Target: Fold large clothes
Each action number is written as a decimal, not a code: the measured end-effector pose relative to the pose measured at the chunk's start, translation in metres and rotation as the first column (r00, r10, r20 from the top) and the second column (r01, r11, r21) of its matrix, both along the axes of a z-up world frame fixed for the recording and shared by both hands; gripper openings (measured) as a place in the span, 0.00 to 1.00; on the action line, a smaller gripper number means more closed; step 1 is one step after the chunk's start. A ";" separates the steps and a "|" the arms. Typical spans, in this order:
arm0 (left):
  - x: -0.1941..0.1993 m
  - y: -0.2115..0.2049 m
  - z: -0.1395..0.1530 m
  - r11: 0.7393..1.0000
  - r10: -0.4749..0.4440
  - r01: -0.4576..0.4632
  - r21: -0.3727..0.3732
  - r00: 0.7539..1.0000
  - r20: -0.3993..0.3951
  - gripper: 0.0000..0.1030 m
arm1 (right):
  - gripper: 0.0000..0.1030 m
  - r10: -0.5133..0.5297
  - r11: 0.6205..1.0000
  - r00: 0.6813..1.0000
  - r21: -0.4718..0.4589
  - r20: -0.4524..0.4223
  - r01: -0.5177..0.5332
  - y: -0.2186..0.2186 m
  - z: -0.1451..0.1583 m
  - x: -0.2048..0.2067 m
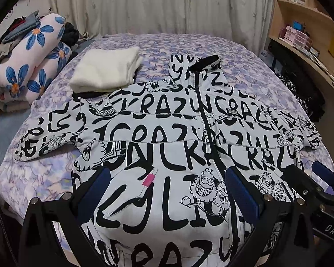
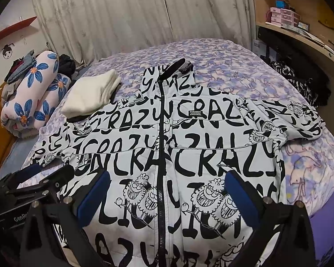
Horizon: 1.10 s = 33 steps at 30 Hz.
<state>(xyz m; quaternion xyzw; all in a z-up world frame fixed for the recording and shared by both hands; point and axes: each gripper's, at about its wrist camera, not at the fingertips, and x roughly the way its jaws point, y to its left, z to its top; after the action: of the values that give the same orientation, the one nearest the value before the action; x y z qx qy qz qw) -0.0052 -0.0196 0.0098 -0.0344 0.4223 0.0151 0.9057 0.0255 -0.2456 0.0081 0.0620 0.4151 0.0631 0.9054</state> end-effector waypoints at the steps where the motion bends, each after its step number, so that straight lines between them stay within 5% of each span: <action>1: 0.000 0.000 0.001 1.000 0.000 0.000 0.000 1.000 0.005 0.99 | 1.00 -0.001 1.000 1.000 0.001 0.002 0.001 -0.001 0.000 0.000; 17: 0.010 -0.012 0.012 1.000 -0.017 0.017 0.009 0.999 0.033 0.99 | 1.00 -0.003 1.000 0.998 -0.011 0.058 0.003 -0.012 0.015 0.011; 26: 0.030 -0.012 0.027 0.996 -0.012 0.014 -0.083 1.000 0.016 0.99 | 1.00 0.009 1.000 0.996 -0.031 0.093 -0.006 -0.026 0.035 0.025; 33: 0.040 -0.022 0.038 0.999 -0.006 0.008 -0.047 0.999 0.034 0.99 | 1.00 0.012 0.999 0.990 -0.054 0.141 -0.005 -0.039 0.055 0.030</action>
<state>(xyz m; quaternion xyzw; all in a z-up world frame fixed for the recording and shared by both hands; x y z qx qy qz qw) 0.0345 -0.0413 0.0479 -0.0545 0.4074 0.0016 0.9116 0.0557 -0.2843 0.0632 0.0312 0.3518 0.0599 0.9336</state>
